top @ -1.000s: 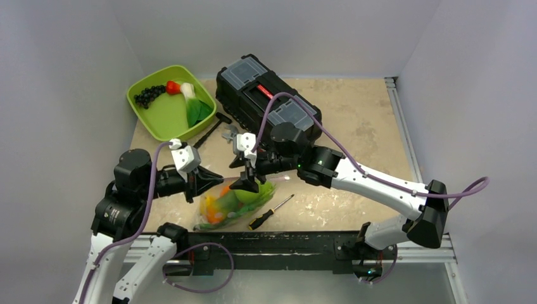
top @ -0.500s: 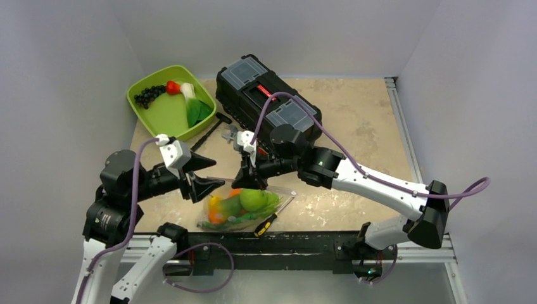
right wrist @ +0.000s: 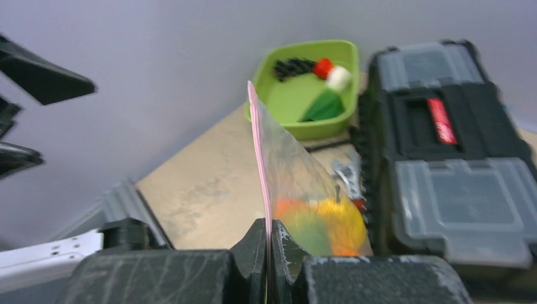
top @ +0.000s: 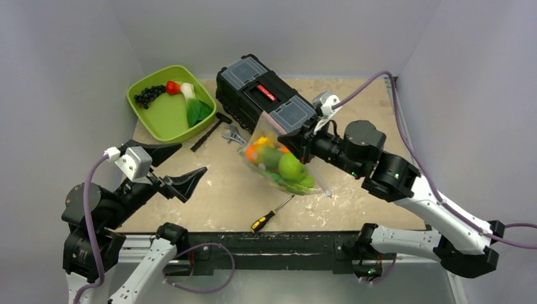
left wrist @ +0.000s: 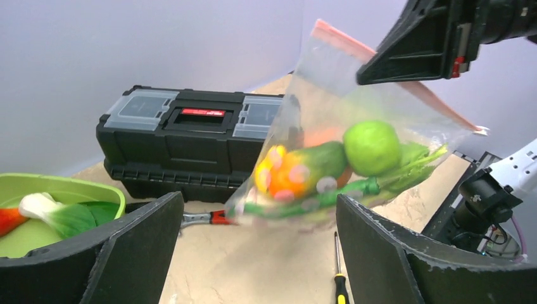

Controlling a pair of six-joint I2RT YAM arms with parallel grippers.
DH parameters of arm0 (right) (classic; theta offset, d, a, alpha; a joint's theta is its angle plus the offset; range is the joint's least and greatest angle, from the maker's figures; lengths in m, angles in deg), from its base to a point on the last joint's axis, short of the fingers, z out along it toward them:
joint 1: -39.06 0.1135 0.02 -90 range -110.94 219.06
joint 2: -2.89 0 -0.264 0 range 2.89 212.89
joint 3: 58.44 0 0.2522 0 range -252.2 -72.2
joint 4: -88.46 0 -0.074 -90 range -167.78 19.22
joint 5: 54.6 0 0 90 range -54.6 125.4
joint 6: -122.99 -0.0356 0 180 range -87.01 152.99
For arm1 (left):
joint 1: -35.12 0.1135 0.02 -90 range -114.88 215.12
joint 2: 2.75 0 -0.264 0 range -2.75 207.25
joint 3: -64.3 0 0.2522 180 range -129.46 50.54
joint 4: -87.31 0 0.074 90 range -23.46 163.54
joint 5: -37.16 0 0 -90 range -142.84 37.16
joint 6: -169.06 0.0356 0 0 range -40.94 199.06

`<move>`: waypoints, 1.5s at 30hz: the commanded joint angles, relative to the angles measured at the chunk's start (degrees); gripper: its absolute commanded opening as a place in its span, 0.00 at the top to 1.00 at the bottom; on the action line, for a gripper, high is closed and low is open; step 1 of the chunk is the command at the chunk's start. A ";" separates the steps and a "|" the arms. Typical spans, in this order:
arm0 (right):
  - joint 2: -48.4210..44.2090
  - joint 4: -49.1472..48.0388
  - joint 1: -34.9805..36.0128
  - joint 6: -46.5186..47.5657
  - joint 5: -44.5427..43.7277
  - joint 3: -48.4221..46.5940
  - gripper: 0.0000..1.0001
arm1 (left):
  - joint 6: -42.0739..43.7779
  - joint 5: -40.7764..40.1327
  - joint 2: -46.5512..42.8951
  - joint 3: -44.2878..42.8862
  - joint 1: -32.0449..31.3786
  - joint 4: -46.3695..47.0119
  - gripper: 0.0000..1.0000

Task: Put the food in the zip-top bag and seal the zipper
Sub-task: Place the zipper food storage bag at the center of the board.

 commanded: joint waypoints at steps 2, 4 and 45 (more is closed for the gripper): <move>-8.80 8.85 -0.25 -0.97 -18.68 -1.47 1.00 | -1.55 -3.12 1.54 0.59 0.29 0.43 0.11; -12.26 12.62 -0.26 -1.19 -24.40 -2.00 1.00 | -1.93 -3.06 1.83 1.32 0.30 0.81 0.11; 18.09 3.25 -36.28 -10.95 -43.47 11.04 1.00 | -0.43 3.24 1.16 4.90 0.29 -3.45 0.12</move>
